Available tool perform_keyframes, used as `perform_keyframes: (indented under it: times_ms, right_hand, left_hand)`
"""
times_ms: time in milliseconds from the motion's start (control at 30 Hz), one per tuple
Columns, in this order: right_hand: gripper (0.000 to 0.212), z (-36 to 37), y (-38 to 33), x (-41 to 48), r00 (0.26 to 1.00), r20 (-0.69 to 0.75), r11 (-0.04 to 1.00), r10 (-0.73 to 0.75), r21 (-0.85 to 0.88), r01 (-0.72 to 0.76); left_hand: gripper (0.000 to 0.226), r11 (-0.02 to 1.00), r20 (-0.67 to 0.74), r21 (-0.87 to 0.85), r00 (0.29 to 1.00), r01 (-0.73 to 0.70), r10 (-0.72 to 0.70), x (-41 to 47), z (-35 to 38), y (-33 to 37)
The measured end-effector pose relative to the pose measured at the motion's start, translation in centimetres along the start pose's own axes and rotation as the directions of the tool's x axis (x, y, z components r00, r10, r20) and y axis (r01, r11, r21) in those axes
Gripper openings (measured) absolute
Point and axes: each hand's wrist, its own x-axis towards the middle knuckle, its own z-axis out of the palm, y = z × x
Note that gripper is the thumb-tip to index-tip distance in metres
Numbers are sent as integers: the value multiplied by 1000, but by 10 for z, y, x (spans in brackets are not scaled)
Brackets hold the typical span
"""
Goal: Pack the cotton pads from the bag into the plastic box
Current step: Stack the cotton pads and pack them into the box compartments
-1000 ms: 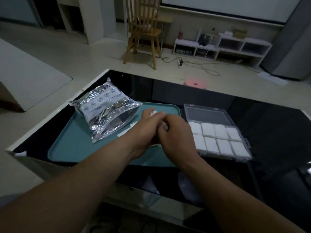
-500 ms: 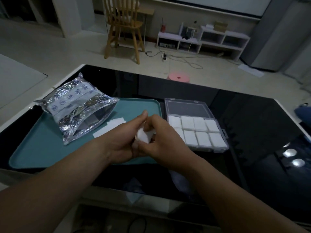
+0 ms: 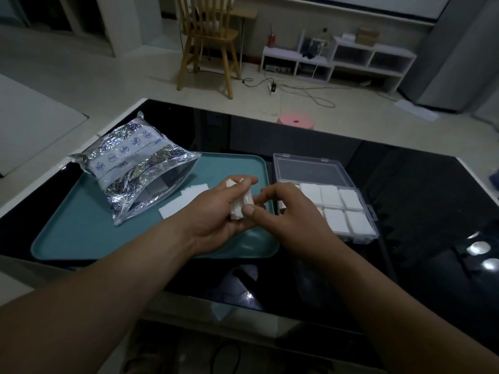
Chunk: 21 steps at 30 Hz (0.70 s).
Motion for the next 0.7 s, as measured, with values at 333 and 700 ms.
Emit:
perform_keyframes:
  times_ms: [333,700]
  right_hand:
    - [19,-5,8,10,997,7,996,79,46,-79]
    - [22,-7,12,11,997,-39,996,73,-52,-75]
  left_hand:
    - [30,998,18,-45,999,-33,34,7,4,-3]
    - [29,998,11,-7,998,-59,59,15,18,-4]
